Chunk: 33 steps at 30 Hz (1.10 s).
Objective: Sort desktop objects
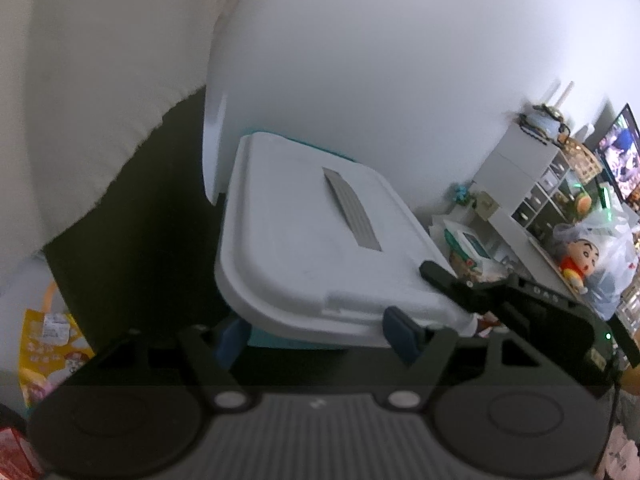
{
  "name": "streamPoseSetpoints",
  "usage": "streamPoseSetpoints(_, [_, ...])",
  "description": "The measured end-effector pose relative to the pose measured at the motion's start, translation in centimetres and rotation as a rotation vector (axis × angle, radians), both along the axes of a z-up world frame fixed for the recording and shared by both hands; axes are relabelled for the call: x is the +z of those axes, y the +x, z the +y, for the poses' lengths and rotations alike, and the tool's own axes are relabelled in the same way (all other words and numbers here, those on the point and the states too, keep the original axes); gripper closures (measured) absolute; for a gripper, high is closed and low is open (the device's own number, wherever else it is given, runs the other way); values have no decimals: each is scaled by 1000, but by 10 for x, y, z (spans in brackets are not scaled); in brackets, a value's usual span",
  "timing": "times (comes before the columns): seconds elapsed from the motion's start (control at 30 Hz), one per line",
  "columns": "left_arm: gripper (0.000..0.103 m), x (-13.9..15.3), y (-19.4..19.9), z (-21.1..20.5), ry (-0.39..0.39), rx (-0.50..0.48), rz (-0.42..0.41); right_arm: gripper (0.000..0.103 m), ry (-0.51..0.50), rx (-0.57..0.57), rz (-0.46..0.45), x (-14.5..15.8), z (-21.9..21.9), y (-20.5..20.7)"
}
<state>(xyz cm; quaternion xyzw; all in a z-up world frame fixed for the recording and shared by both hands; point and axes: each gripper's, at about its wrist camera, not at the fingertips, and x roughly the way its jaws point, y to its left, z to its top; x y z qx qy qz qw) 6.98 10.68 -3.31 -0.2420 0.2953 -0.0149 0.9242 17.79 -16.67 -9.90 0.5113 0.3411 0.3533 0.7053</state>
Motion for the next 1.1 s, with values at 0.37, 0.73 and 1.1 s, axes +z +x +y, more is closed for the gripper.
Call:
streamPoseSetpoints(0.37, [27, -10, 15, -3, 16, -25, -11, 60, -12, 42, -24, 1, 4, 12])
streamPoseSetpoints(0.73, [27, -14, 18, -1, 30, -19, -11, 44, 3, 30, -17, 0, -5, 10])
streamPoseSetpoints(1.1, [28, -14, 20, -2, 33, -20, -3, 35, 4, 28, -10, -3, -7, 8])
